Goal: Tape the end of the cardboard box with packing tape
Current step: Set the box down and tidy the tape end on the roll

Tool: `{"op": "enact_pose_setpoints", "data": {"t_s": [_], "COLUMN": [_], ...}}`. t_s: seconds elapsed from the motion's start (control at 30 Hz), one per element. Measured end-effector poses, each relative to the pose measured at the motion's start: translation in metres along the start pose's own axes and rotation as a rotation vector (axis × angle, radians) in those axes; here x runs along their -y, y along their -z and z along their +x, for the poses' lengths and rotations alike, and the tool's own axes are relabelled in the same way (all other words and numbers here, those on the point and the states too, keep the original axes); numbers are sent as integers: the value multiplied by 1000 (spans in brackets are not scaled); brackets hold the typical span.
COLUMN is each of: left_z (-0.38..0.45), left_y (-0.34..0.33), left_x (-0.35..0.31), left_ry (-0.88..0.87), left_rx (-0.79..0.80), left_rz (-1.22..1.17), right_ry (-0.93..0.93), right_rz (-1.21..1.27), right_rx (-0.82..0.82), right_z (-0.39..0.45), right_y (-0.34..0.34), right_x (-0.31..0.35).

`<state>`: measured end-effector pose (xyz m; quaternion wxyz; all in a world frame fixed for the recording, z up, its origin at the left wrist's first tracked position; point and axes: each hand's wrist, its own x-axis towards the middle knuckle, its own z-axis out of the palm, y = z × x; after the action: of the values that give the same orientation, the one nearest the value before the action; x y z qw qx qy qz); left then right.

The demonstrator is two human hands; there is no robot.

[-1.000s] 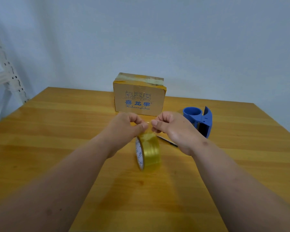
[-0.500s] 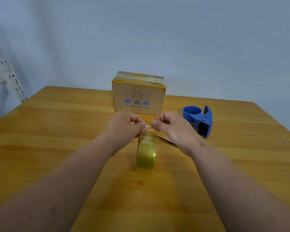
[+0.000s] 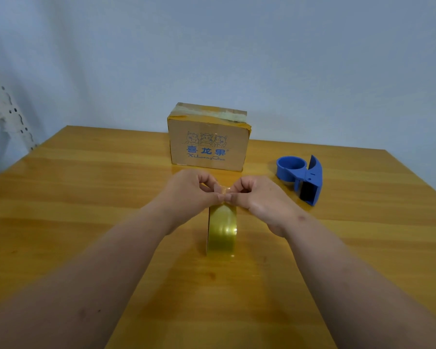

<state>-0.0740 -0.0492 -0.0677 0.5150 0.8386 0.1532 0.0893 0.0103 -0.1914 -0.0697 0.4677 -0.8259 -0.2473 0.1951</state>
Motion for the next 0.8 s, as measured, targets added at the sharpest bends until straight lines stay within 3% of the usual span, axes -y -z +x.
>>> {"op": "enact_pose_setpoints", "data": {"t_s": [0.8], "left_z": [13], "left_y": [-15], "left_x": [12], "left_ry": [247], "left_rx": [-38], "left_rz": [-284], "right_ry": [-151], "right_rz": [126], "right_rx": [-47], "right_z": [9], "right_y": [-19], "right_x": [4]}}
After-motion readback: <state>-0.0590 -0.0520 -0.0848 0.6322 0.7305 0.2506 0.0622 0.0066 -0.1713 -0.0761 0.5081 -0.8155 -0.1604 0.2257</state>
